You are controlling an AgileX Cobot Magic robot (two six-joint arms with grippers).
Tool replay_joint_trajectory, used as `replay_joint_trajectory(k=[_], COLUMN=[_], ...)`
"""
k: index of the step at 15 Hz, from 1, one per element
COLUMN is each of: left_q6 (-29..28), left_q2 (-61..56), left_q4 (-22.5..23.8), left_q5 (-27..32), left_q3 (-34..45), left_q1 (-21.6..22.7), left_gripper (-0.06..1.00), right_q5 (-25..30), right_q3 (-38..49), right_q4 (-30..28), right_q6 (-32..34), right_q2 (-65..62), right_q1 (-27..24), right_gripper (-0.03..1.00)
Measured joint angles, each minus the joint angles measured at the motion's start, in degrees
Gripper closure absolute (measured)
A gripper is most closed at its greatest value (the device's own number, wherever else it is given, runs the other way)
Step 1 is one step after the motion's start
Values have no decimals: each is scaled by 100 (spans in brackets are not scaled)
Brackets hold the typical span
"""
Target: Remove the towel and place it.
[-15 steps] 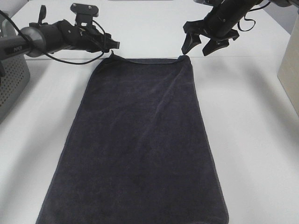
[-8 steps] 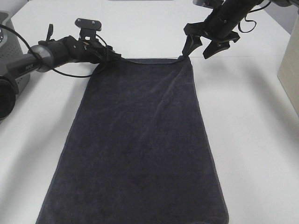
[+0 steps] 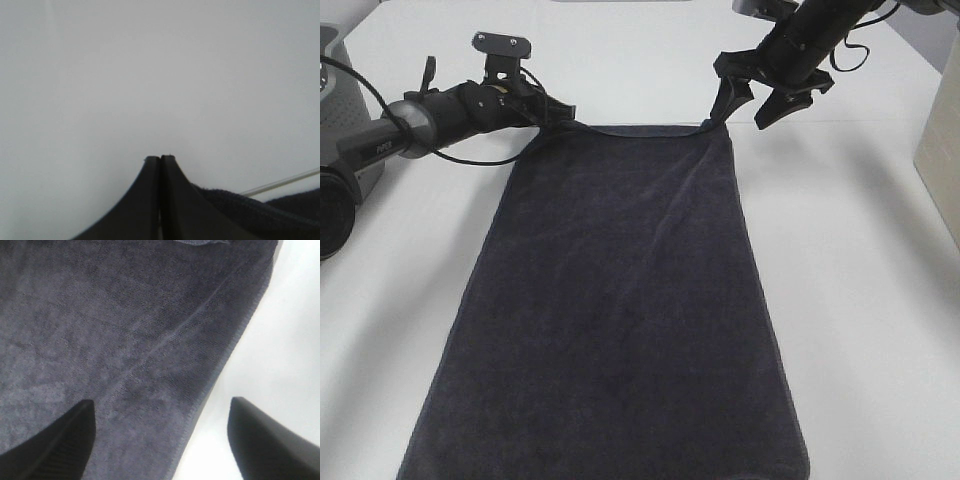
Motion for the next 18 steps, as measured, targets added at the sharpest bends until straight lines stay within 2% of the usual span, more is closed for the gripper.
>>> replay_joint_trajectory(k=[2, 6, 8, 9, 11, 12, 13, 15, 18], left_q6=[-6, -327, -338, -338, -338, -338, -355, -567, -642], left_q2=[0, 0, 0, 0, 0, 0, 0, 0, 17], left_q4=[-115, -710, -705, -659, -619, -596, -596, -533, -115], left_q5=[-69, -69, 476, 848, 1604, 1948, 2200, 2452, 2418], left_q3=[-23, -69, -372, -619, -1106, -1318, -1467, -1507, -1490], left_q1=[97, 315, 275, 246, 218, 212, 212, 212, 212], left_gripper=[94, 94, 92, 83, 49, 35, 31, 32, 32], right_q5=[0, 0, -6, -11, -11, -11, -17, -17, -17], right_q3=[0, 0, 0, 0, 0, 0, 0, 0, 0], right_q4=[0, 0, 0, 0, 11, 46, 80, 143, 149], right_q6=[-6, -40, -40, -40, -40, -40, -40, -40, -40], right_q2=[0, 0, 0, 0, 0, 0, 0, 0, 0], right_q1=[0, 0, 0, 0, 0, 0, 0, 0, 0], right_gripper=[25, 25, 25, 25, 25, 25, 25, 25, 25])
